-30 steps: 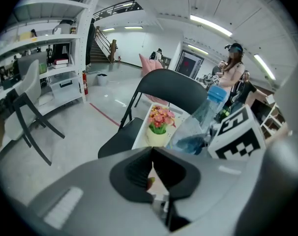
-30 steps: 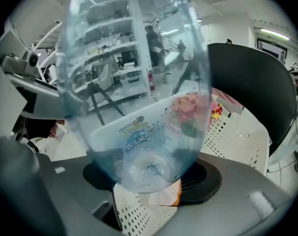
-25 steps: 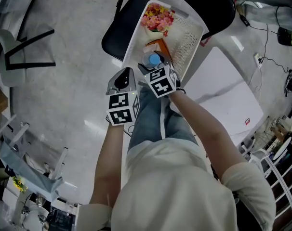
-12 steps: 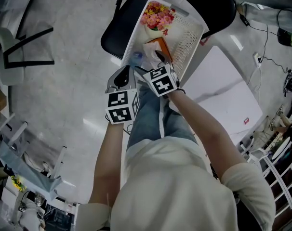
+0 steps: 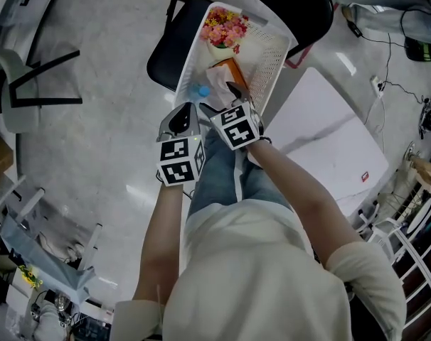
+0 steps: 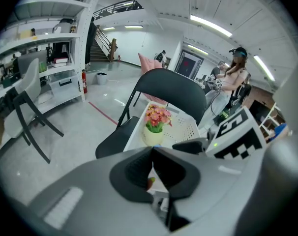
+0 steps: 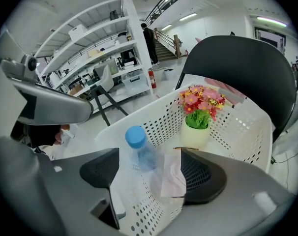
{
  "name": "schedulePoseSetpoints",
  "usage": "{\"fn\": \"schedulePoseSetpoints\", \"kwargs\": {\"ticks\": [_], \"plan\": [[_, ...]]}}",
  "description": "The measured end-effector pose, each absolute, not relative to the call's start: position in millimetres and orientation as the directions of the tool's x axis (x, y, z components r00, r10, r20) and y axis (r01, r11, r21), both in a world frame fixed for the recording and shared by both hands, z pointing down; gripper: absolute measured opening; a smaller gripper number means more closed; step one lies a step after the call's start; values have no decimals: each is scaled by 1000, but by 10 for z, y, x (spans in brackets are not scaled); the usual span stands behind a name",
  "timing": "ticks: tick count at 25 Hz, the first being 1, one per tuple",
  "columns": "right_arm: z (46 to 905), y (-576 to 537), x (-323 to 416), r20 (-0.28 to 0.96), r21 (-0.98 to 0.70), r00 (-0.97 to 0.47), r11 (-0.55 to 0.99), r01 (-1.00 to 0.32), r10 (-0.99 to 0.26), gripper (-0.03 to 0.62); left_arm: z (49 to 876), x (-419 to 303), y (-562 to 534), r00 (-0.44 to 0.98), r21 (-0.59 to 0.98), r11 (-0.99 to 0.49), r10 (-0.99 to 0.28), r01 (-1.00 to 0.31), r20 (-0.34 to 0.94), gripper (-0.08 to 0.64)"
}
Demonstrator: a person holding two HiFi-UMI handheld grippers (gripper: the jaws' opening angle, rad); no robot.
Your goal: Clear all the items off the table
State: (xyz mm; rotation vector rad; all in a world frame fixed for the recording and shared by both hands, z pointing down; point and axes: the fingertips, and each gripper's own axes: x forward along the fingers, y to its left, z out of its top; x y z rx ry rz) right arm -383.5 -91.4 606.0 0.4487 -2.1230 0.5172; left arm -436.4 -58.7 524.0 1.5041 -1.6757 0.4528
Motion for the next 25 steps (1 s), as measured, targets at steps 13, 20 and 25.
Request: {"fn": "schedulePoseSetpoints", "kwargs": {"ticks": [13,20,25], "plan": [[5657,-901,-3570,804,-170,-554,810,-561,-215,284,4992,-4205,-556,58,247,187,-674,-951,737,9],[5473,-851,-3386,798,-163,-545,778,-607,-258,212,4896,-4101,-516,75,257,167,-685,-952,724,9],[5331,-808,-3262,792,-151,-539,762,-629,-288,128,4827,-4041,-466,92,247,129,-688,-960,720,9]]}}
